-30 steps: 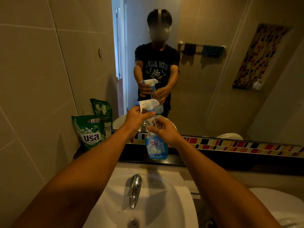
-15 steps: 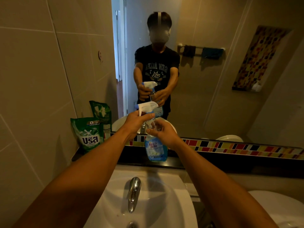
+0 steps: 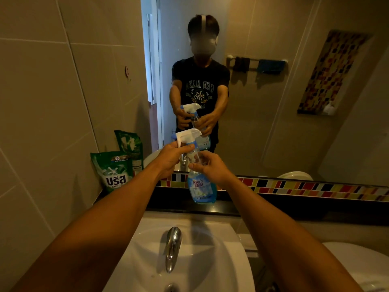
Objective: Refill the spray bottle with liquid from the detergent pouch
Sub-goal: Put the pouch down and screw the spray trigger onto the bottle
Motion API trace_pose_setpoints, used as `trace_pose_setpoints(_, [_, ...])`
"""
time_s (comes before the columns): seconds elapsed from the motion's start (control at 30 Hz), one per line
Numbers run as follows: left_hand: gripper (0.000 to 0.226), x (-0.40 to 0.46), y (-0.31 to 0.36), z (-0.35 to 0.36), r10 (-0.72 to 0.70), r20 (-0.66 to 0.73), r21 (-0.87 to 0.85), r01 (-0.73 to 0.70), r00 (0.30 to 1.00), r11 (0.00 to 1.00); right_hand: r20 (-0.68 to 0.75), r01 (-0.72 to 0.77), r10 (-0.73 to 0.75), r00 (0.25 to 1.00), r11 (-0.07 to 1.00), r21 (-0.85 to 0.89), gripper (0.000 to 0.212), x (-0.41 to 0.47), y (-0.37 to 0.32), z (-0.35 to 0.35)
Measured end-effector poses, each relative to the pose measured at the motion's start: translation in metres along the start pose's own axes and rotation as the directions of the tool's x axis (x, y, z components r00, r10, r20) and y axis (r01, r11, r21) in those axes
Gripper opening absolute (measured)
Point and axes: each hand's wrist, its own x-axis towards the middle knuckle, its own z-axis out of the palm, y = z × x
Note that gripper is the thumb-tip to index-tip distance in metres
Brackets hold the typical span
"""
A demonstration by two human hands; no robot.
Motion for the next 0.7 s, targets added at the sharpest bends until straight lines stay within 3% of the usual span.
trace_pose_setpoints(0.2, [0.064,0.001,0.001,0.0,0.025,0.0,-0.006,-0.025,1.0,1.0,0.032,0.013,-0.013,0.999,1.0,-0.011,0.027,0.007,-0.002,-0.004])
trace_pose_setpoints(0.43, [0.047,0.003,0.002,-0.001,0.013,-0.002,-0.025,-0.013,1.0,1.0,0.026,-0.012,0.013,1.0,0.999,-0.05,0.04,0.015,0.003,-0.008])
trace_pose_setpoints(0.7, [0.046,0.006,-0.001,-0.005,0.015,-0.011,0.008,-0.015,1.0,1.0,0.054,0.011,-0.006,0.999,0.997,-0.078,0.031,0.019,0.001,-0.01])
